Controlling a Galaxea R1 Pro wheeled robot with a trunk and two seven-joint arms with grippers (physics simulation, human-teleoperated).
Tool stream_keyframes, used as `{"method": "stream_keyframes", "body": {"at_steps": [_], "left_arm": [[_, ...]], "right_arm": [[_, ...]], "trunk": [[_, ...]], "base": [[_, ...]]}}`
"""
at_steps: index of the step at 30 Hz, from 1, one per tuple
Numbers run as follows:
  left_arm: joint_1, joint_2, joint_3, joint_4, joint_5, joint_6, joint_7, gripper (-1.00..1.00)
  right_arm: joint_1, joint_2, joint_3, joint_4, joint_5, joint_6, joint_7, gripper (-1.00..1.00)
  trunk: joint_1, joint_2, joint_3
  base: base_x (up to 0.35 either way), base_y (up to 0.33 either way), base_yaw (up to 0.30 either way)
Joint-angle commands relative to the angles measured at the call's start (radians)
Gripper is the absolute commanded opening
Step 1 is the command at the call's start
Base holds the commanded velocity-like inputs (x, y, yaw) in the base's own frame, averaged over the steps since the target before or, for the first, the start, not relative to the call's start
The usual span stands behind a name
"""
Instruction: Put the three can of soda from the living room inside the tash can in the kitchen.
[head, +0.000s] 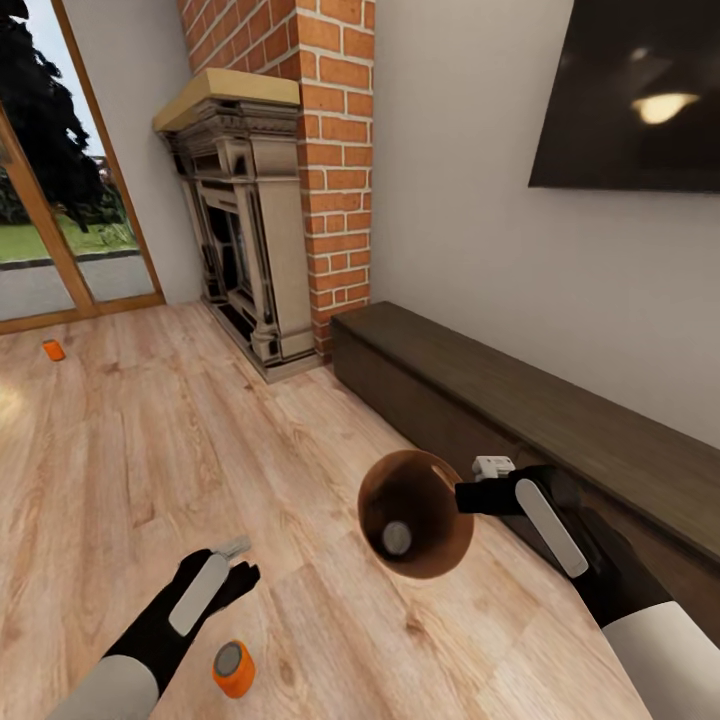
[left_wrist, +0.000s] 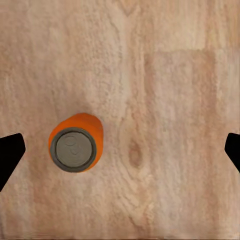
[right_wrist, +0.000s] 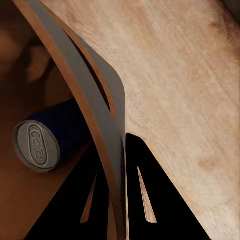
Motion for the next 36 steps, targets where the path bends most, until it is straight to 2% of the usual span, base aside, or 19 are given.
{"method": "stream_keyframes", "body": {"at_steps": [1, 3, 6, 11, 13, 16, 18, 22, 24, 27, 29, 30, 33, 36], "left_arm": [[-0.004, -0.001, -0.016, 0.0, -0.01, 0.031, 0.009, 1.0], [-0.009, -0.005, -0.041, -0.001, -0.03, 0.061, 0.02, 1.0], [-0.01, -0.003, -0.047, -0.001, -0.034, 0.063, 0.024, 1.0], [-0.011, 0.005, -0.05, 0.002, -0.039, 0.038, 0.016, 1.0], [-0.015, 0.005, -0.051, 0.038, -0.039, 0.022, 0.011, 1.0], [-0.029, 0.005, -0.052, 0.106, -0.04, -0.007, -0.021, 1.0], [-0.042, 0.007, -0.053, 0.167, -0.043, -0.031, -0.092, 1.0], [-0.055, 0.01, -0.054, 0.203, -0.044, -0.048, -0.136, 1.0], [-0.057, 0.012, -0.054, 0.208, -0.044, -0.052, -0.144, 1.0], [-0.058, 0.026, -0.054, 0.212, -0.044, -0.073, -0.153, 1.0], [-0.058, 0.035, -0.054, 0.213, -0.044, -0.077, -0.155, 1.0], [-0.058, 0.049, -0.053, 0.213, -0.043, -0.081, -0.158, 1.0], [-0.059, 0.067, -0.052, 0.214, -0.043, -0.086, -0.162, 1.0], [-0.06, 0.079, -0.052, 0.214, -0.043, -0.09, -0.187, 1.0]], "right_arm": [[0.0, 0.0, -0.001, 0.0, -0.029, 0.0, 0.005, -1.0], [0.0, 0.0, -0.001, 0.0, -0.029, 0.0, 0.005, -1.0], [0.0, 0.0, -0.001, -0.001, -0.03, 0.0, 0.005, -1.0], [0.0, 0.0, -0.001, -0.004, -0.03, 0.0, 0.005, -1.0], [0.0, -0.001, -0.003, -0.018, -0.03, 0.0, 0.005, -1.0], [0.006, -0.008, -0.005, -0.047, -0.035, 0.0, 0.005, -1.0], [0.021, -0.017, -0.007, -0.076, -0.054, 0.0, 0.005, -1.0], [0.027, -0.023, -0.008, -0.098, -0.066, 0.0, 0.005, -1.0], [0.029, -0.035, -0.007, -0.11, -0.068, 0.0, 0.005, -1.0], [0.03, -0.051, -0.004, -0.128, -0.071, 0.0, 0.005, -1.0], [0.03, -0.053, -0.004, -0.131, -0.072, 0.0, 0.005, -1.0], [0.03, -0.055, -0.004, -0.134, -0.072, 0.0, 0.005, -1.0], [0.03, -0.056, -0.003, -0.136, -0.072, 0.0, 0.005, -1.0], [0.031, -0.056, -0.002, -0.137, -0.072, 0.0, 0.005, -1.0]], "trunk": [[0.0, 0.0, 0.0], [0.0, 0.0, 0.0], [0.001, -0.001, -0.008], [0.003, -0.002, -0.027], [0.004, -0.002, -0.035], [0.005, -0.003, -0.046], [0.006, -0.003, -0.054], [0.008, -0.004, -0.069], [0.009, -0.005, -0.077], [0.01, -0.005, -0.089], [0.011, -0.006, -0.097], [0.012, -0.006, -0.1], [0.013, -0.007, -0.112], [0.014, -0.008, -0.124]], "base": [[0.017, 0.001, 0.0], [0.007, 0.0, 0.0], [0.003, 0.0, 0.0], [0.0, 0.0, 0.0], [0.0, 0.0, 0.0], [0.0, 0.0, 0.0], [0.0, 0.0, 0.0], [0.0, 0.0, 0.0], [0.0, 0.0, 0.0], [0.0, 0.0, 0.0], [0.0, 0.0, 0.0], [0.0, 0.0, 0.0], [0.0, 0.0, 0.0], [0.0, 0.0, 0.0]]}}
